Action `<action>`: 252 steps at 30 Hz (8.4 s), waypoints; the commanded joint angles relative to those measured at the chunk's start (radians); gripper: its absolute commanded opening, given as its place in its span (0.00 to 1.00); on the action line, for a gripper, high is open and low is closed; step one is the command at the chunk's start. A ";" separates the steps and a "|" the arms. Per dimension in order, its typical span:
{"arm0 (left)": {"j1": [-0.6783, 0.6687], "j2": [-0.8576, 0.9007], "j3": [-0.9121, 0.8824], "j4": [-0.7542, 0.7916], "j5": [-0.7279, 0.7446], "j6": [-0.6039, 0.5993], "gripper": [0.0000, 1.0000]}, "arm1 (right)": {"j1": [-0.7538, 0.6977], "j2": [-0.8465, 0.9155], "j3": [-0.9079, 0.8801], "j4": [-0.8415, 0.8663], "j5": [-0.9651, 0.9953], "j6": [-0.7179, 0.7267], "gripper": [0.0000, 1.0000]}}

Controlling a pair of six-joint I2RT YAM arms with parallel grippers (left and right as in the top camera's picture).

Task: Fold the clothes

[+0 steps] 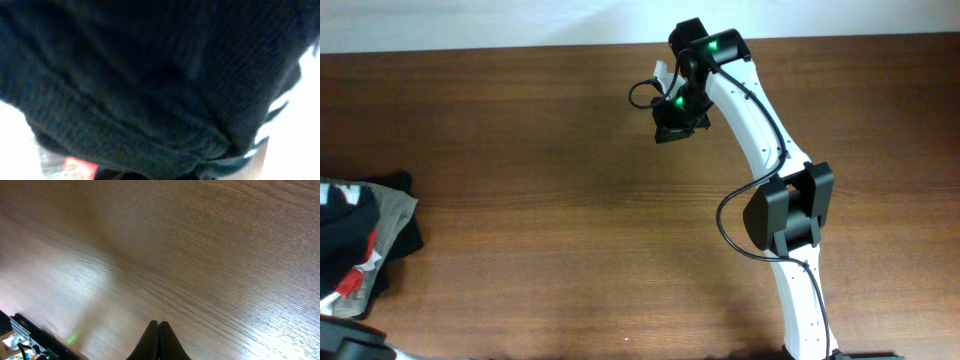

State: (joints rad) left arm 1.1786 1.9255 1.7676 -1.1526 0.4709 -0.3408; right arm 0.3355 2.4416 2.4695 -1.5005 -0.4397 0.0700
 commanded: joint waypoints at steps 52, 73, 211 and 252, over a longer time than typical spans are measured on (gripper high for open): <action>-1.270 -1.080 0.188 0.033 -0.441 0.312 0.01 | -0.111 -0.922 0.662 -0.198 0.406 -0.048 0.99; -1.270 -1.088 0.187 -0.010 -0.442 0.312 0.99 | -0.111 -1.239 0.557 -0.198 0.365 -0.029 0.99; -1.246 -1.875 -1.726 1.010 -0.648 0.119 0.99 | -0.266 -2.311 -2.427 1.352 0.267 -0.055 0.99; -1.246 -1.875 -1.726 1.010 -0.648 0.119 0.99 | -0.266 -2.311 -2.427 1.352 0.267 -0.055 0.99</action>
State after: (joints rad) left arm -0.0715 0.0559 0.0467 -0.1425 -0.1692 -0.2382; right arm 0.0799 0.1425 0.0521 -0.1490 -0.1822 0.0185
